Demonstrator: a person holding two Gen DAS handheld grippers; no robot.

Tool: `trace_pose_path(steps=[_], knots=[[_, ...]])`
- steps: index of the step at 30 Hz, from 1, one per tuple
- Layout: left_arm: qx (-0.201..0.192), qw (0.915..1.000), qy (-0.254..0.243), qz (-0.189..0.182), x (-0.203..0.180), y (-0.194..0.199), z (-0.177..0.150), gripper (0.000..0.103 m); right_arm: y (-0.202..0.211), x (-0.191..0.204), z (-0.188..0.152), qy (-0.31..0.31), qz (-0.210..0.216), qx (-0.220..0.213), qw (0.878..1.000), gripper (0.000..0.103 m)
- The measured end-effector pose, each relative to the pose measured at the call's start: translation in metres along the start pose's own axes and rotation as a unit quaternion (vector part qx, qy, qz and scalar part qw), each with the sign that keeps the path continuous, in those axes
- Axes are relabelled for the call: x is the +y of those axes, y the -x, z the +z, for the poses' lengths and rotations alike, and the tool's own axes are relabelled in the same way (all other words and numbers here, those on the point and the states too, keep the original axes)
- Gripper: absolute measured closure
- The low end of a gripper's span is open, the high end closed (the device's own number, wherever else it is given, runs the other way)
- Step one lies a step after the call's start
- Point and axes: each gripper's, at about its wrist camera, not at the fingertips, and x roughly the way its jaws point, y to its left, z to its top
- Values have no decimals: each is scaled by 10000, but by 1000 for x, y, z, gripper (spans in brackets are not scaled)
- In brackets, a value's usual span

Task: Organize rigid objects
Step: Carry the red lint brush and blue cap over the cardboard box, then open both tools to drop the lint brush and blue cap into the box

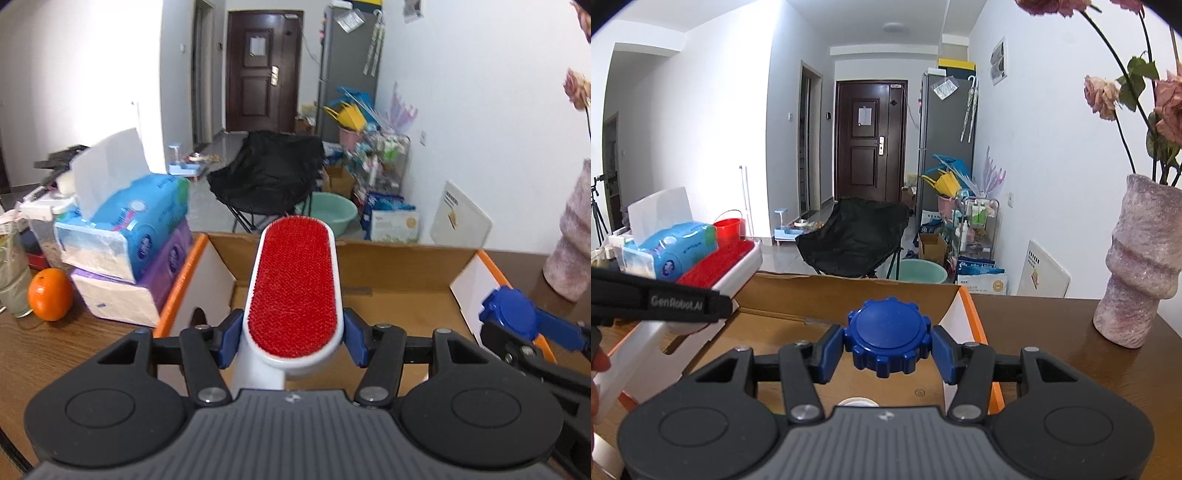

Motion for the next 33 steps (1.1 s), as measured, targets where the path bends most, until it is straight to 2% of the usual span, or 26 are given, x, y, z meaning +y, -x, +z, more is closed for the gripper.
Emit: trace_pose_path(steps=[1,2,3,4,5,6,9,20,33], knots=[[34,10000,-24,36,-1,0,-1,27,-3,-2,0,-14,2,53,10000,52],[49,9999,-34,90,-2,1,-2,18,-4,-3,-1,-34,17,118,9999,51],[14,9999,-34,137,-2,3,-2,5,-6,-5,-2,-62,29,168,9998,40],[-41,9999,-28,163,-2,6,-3,0,-9,-5,-2,-72,12,225,9997,31],[-82,9998,-24,159,-1,9,-3,0,-10,-6,-3,-69,-15,264,9996,12],[-93,9998,-8,150,1,12,-2,0,-10,-7,-3,-62,-52,264,9996,2],[-83,9997,99,228,7,17,-1,0,-9,-8,-3,-83,-186,242,9995,0],[-26,9987,314,406,22,23,0,0,-2,-11,-2,-146,-148,257,9995,0],[-249,9984,359,364,25,67,-15,0,35,-15,-9,-168,-182,41,9997,0]])
